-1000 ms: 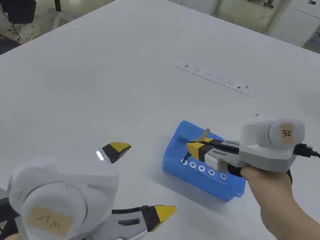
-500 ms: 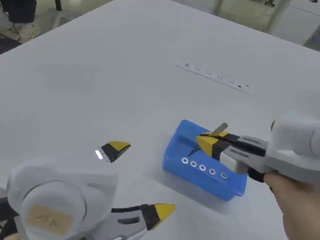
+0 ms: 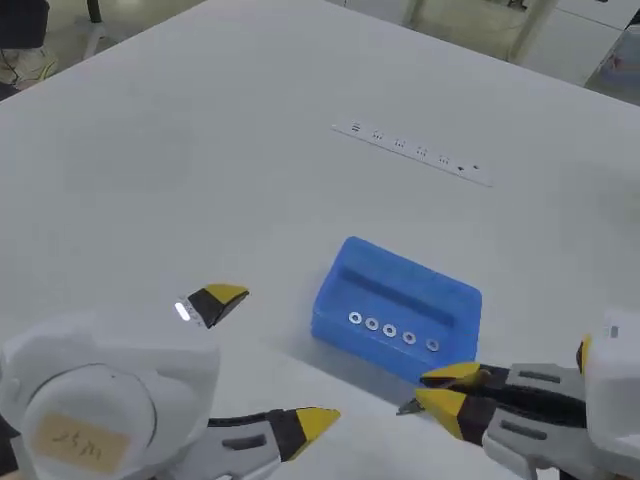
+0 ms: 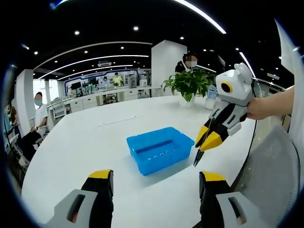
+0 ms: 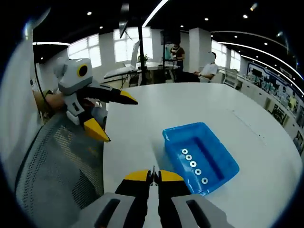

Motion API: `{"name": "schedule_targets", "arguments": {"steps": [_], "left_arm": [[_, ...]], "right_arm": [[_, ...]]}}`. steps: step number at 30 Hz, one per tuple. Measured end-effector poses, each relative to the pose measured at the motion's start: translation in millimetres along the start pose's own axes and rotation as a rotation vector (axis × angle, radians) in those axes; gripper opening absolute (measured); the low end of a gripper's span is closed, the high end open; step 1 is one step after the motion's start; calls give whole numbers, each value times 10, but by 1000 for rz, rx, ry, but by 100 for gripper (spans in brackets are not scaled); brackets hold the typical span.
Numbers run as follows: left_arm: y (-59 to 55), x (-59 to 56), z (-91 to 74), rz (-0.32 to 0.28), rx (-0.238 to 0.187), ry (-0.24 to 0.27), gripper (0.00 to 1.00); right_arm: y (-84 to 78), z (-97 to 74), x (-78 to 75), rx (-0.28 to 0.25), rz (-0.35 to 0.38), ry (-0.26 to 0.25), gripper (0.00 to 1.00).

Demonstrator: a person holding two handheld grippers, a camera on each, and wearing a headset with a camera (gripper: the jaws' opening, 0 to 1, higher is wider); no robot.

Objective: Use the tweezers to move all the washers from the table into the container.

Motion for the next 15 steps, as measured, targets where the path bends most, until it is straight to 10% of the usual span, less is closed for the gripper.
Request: {"name": "schedule_targets", "arguments": {"steps": [8, 15], "left_arm": [[-2, 1, 0, 2, 1, 1, 74], [-6, 5, -3, 2, 5, 5, 74]], "right_arm": [[-260, 39, 106, 241, -143, 45, 2], [-130, 349, 157, 199, -207, 87, 2]]}}
Point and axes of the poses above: the centre of the closed fingertips' face, and the gripper's own axes: z roughly forward along the fingers, x roughly to its left, y roughly out of its top, the point moved 4 cm from there along -z, roughly backward along the fingers, and after that the axes turned 7 degrees about y, right-handed, at the moved point
